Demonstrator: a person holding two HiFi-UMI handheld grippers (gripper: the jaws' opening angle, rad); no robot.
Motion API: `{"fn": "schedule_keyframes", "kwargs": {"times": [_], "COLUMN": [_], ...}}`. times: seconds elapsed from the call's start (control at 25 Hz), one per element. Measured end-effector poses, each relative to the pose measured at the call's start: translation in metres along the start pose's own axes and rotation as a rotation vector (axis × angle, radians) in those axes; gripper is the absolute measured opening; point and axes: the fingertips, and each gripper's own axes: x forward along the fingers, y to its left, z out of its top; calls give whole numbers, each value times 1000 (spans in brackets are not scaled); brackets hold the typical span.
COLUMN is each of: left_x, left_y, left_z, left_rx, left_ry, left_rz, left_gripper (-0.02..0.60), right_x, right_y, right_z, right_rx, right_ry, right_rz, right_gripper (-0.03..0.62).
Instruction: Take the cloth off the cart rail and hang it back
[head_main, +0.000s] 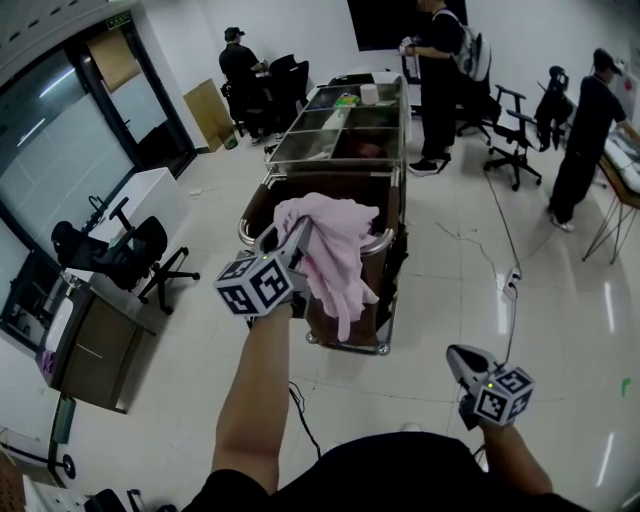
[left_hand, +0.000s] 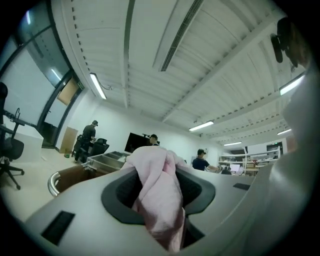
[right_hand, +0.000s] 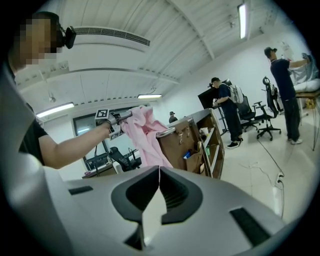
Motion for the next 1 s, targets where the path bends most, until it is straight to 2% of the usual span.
{"fn": "schedule_keyframes", "kwargs": {"times": [0.08,0.24,0.4,0.52,0.72,1.0], "left_x": [-17,-62,-122,-165,-221,-285], "left_y": [-7,-22,-23,-15,6,28], "left_z": [28,87,137,154,146,127], "left_rx": [-7,28,74,109,158,155], "left_ry": [-71,-210,-309,-299,-262,-229], "left_rz": [-20,-57,-51,-20,23,36], "left_gripper": [153,153,153,153,153,153], "right_x": [1,8,21,33,58,88], "right_y": [7,20,38,62,107,169], "right_z": [2,7,9,13,15,4], "right_rx": [-8,-26,-47,-69,-107,-134], "right_ry": [-2,-2,5,4,4,13], "right_rz": [2,13,35,66,125,182], "right_gripper": [20,20,20,20,20,20]}}
